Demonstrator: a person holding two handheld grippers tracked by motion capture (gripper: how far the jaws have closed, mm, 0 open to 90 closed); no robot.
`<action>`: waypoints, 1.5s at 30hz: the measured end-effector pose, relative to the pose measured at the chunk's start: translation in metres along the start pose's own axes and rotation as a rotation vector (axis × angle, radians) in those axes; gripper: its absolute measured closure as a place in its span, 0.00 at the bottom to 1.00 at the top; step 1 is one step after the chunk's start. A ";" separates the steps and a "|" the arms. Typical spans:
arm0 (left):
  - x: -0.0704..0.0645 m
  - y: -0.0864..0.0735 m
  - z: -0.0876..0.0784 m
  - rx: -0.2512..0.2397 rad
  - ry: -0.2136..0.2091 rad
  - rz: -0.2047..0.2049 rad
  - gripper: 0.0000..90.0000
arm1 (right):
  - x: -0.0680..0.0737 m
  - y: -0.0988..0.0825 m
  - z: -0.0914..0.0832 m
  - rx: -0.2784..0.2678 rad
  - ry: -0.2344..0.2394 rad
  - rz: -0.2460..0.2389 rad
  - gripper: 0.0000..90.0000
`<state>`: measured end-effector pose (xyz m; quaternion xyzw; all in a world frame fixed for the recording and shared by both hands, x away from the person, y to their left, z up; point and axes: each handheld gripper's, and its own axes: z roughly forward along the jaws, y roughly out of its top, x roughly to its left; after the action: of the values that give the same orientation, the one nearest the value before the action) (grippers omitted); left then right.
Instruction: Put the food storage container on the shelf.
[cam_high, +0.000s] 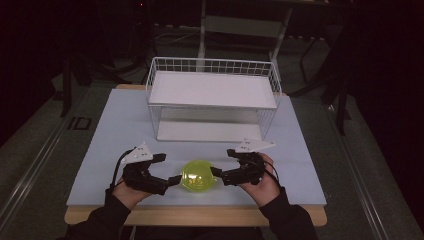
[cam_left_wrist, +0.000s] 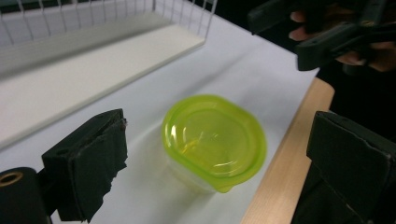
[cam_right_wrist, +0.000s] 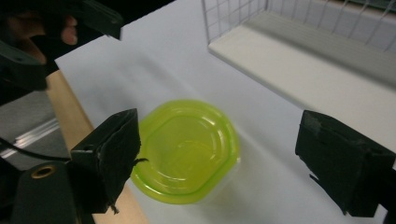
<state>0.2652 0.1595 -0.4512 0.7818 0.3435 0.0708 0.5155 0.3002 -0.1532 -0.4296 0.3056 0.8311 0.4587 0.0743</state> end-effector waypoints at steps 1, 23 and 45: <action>0.001 -0.001 0.003 0.005 0.002 -0.022 0.06 | -0.001 0.000 0.004 0.012 0.009 0.023 0.15; 0.016 -0.023 0.043 0.167 0.069 -0.353 0.36 | -0.027 -0.023 0.041 0.199 -0.001 0.376 0.51; 0.010 -0.027 0.044 0.197 0.018 -0.476 0.87 | -0.012 -0.029 0.041 0.197 0.062 0.491 0.89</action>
<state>0.2807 0.1388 -0.4972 0.7249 0.5277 -0.0793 0.4357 0.3138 -0.1419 -0.4787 0.4896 0.7746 0.3889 -0.0948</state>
